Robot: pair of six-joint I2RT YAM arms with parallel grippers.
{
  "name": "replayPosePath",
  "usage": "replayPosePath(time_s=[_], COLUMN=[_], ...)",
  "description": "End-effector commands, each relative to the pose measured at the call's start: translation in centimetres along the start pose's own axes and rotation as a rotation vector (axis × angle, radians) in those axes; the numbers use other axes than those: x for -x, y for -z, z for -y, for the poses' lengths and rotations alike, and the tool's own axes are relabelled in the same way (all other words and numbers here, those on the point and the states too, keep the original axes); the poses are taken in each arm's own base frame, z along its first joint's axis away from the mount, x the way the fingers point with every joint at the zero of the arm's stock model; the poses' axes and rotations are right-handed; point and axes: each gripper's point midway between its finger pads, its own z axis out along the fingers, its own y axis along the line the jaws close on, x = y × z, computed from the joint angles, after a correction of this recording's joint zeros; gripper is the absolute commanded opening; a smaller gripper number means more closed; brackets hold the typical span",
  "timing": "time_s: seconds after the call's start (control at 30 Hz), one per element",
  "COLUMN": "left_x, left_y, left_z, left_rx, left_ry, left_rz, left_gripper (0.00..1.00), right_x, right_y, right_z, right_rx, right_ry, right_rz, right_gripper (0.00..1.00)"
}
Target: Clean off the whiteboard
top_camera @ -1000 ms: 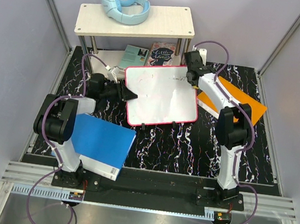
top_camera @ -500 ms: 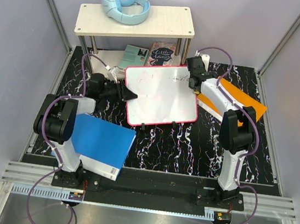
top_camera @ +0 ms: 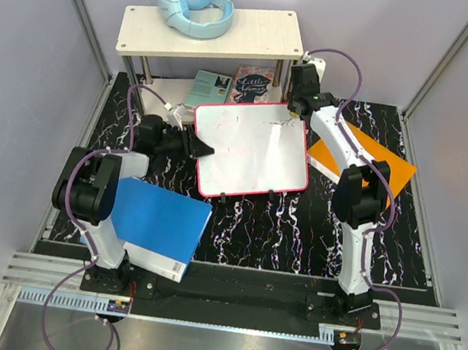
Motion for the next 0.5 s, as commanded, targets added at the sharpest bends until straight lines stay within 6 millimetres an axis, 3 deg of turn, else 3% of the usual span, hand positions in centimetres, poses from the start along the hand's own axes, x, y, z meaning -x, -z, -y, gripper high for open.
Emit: replayPosePath(time_s=[0.0, 0.03, 0.1, 0.13, 0.23, 0.43, 0.47], left_x=[-1.8, -1.8, -1.9, -1.8, -1.9, -1.9, -1.9], left_y=[0.1, 0.1, 0.1, 0.1, 0.1, 0.1, 0.1], left_z=[-3.3, -3.3, -3.4, -3.3, -3.4, -3.4, -3.3], left_rx=[0.117, 0.118, 0.120, 0.118, 0.117, 0.117, 0.116], left_ry=[-0.068, -0.067, -0.065, -0.066, -0.066, -0.066, -0.067], left_rz=[-0.029, -0.030, -0.031, -0.031, -0.031, -0.031, -0.033], left_gripper=[0.00, 0.00, 0.00, 0.00, 0.00, 0.00, 0.00], right_x=[-3.8, -5.7, -5.8, -7.3, -8.7, -9.6, -10.0], right_y=[0.7, 0.7, 1.5, 1.5, 2.5, 5.0, 4.7], right_z=[-3.4, -3.3, -4.3, -4.4, -6.2, -13.2, -13.7], right_rx=[0.085, 0.087, 0.124, 0.131, 0.183, 0.341, 0.340], right_ry=[0.058, 0.069, 0.052, 0.061, 0.067, 0.124, 0.138], right_rz=[-0.056, -0.089, -0.068, -0.091, -0.100, -0.072, -0.079], right_gripper=[0.00, 0.00, 0.00, 0.00, 0.00, 0.00, 0.00])
